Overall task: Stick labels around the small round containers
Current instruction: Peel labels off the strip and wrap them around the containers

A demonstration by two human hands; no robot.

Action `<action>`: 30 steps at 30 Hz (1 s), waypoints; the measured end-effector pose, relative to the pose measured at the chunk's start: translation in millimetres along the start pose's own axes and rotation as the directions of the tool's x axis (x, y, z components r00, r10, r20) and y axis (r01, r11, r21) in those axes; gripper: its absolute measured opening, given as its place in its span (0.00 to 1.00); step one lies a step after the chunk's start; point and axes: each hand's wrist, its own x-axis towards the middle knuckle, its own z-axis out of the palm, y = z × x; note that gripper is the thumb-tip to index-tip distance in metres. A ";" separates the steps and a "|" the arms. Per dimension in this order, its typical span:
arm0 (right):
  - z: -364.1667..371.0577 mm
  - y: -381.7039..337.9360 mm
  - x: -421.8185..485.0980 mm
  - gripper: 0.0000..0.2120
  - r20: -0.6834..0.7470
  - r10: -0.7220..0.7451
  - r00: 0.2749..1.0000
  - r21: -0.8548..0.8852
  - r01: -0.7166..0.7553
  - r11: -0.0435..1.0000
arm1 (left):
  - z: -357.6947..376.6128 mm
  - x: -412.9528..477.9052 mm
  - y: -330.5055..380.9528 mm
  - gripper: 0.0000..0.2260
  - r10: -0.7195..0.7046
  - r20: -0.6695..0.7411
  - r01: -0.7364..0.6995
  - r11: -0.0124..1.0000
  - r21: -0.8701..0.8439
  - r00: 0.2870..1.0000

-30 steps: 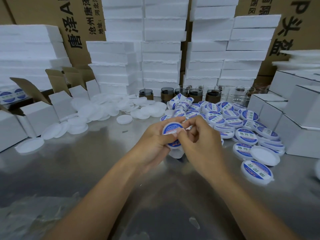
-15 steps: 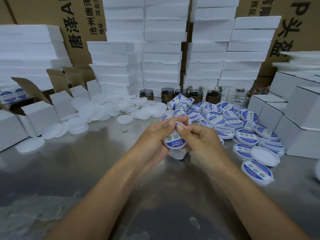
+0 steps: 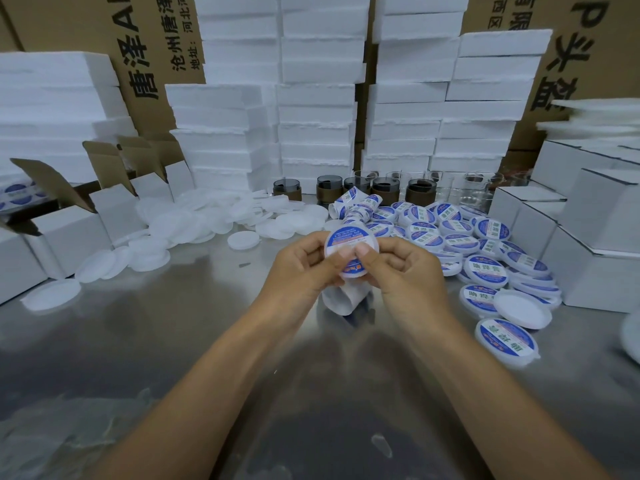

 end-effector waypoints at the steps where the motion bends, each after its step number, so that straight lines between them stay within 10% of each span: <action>1: -0.1 -0.1 0.5 0.01 -0.018 0.000 1.000 0.007 0.000 1.000 | 1.4 -0.5 -0.3 0.16 0.008 0.021 -0.009 1.000 0.021 1.000; 26: -1.4 5.1 0.4 0.16 0.014 -0.098 0.995 -0.080 0.099 0.992 | -1.3 4.0 -2.9 0.06 0.037 -0.089 -0.038 0.999 -0.003 0.995; 30: -21.2 -1.6 11.9 0.15 -0.180 -0.035 0.983 -0.083 0.020 0.996 | -5.1 4.7 -5.3 0.09 -0.005 -0.172 0.000 1.000 -0.030 0.985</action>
